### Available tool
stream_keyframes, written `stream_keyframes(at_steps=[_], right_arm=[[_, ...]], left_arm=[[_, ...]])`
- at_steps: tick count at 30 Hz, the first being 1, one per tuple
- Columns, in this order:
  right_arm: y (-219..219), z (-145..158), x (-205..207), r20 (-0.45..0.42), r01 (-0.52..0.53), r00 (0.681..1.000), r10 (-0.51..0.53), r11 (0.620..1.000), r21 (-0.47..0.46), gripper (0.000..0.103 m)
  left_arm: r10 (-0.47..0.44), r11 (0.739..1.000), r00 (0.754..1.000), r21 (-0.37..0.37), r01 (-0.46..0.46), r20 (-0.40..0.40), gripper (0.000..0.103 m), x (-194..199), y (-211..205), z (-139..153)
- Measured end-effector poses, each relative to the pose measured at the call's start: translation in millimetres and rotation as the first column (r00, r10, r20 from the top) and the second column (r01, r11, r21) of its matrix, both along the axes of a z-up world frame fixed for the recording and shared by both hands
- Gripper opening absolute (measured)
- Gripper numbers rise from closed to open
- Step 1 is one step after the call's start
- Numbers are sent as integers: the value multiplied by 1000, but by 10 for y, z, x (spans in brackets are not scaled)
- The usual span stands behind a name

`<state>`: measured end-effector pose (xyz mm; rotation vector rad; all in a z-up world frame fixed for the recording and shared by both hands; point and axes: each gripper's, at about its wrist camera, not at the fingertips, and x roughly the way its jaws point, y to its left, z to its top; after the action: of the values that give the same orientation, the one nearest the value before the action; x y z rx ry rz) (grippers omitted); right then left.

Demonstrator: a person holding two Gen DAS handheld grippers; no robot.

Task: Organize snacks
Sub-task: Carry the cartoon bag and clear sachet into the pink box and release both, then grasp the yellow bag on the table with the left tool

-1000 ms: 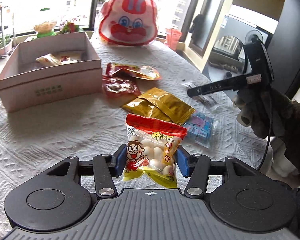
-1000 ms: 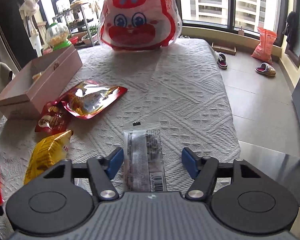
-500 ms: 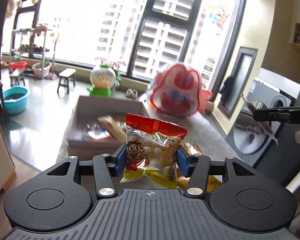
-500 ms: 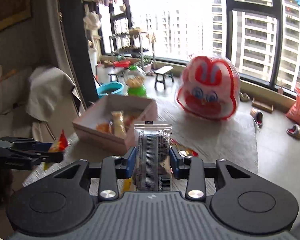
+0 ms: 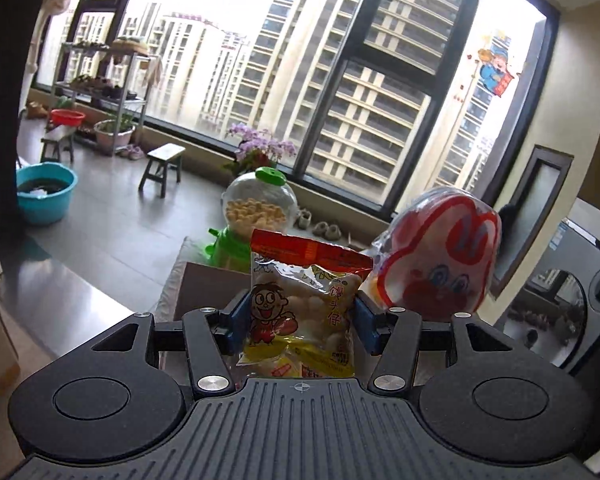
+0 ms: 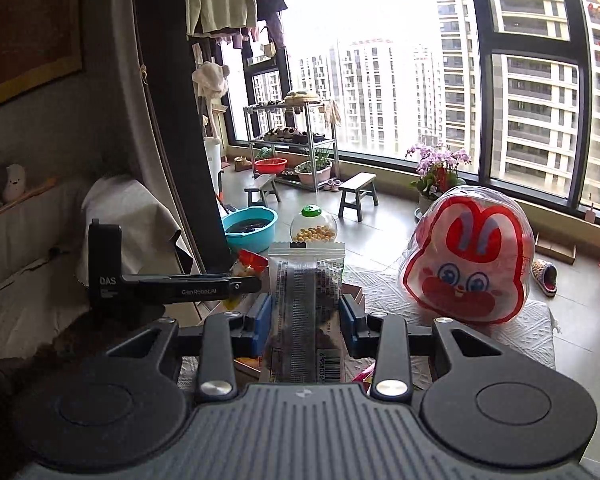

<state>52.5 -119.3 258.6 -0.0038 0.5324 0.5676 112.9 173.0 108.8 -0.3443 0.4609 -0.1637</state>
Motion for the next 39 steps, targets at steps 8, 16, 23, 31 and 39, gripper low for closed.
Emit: stream_keyframes(at_steps=[8, 16, 23, 31, 39], right_arm=[[476, -315, 798, -94, -21, 995, 28, 997, 79, 36], [588, -806, 1399, -228, -55, 968, 102, 977, 204, 45], [-61, -987, 968, -83, -12, 997, 3, 994, -108, 64], [-796, -1691, 452, -200, 170, 954, -224, 952, -255, 64], [-750, -2149, -211, -179, 172, 955, -235, 936, -307, 65]], left_arm=[[-85, 994, 985, 54, 94, -150, 60, 132, -40, -179], [-5, 992, 968, 119, 36, -249, 60, 314, -66, -99], [37, 959, 973, 283, 30, -227, 55, 346, -297, -135], [-6, 996, 999, -84, 4, -35, 54, -204, -173, -160], [-313, 950, 936, -69, 305, -164, 54, -942, -1114, -423]])
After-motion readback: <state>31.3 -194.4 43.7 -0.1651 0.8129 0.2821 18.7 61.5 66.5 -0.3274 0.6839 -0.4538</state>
